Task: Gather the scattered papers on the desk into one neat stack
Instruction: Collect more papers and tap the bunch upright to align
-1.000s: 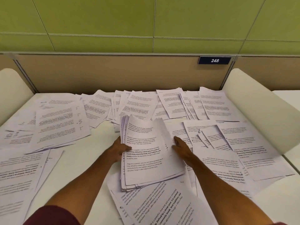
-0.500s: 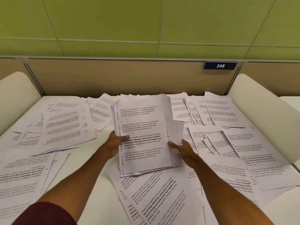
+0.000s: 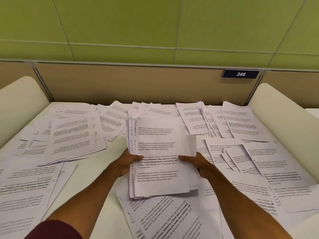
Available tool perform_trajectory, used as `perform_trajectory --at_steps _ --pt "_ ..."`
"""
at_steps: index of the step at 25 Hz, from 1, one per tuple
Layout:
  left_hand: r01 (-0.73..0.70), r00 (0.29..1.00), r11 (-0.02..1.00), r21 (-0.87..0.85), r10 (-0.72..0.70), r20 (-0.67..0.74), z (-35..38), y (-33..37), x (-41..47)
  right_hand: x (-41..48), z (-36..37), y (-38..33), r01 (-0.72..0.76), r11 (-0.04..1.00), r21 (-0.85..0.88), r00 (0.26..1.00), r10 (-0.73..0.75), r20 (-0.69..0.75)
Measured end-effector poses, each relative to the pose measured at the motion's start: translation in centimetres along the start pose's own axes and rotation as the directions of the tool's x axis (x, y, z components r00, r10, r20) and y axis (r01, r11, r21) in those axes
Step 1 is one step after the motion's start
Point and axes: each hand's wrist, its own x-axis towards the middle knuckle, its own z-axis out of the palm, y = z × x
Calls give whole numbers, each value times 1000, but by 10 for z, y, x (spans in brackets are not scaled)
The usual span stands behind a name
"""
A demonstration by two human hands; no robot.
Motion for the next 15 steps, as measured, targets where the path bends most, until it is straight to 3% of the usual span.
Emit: perform_trajectory --at_steps 3,6,11,15 --pt "-30 998 1000 -7 30 64 -5 8 3 -1 -1 -9 -53 999 -3 997 53 56" --pt "-45 998 999 19 45 36 -3 15 5 3 4 -17 17 998 -59 1000 -18 -1" --pt "183 970 900 396 -100 -220 -22 7 0 7 7 -15 47 999 10 977 -44 -210" --pt "279 930 863 421 -133 -343 -37 -5 -5 10 3 -11 62 990 126 942 -17 -334"
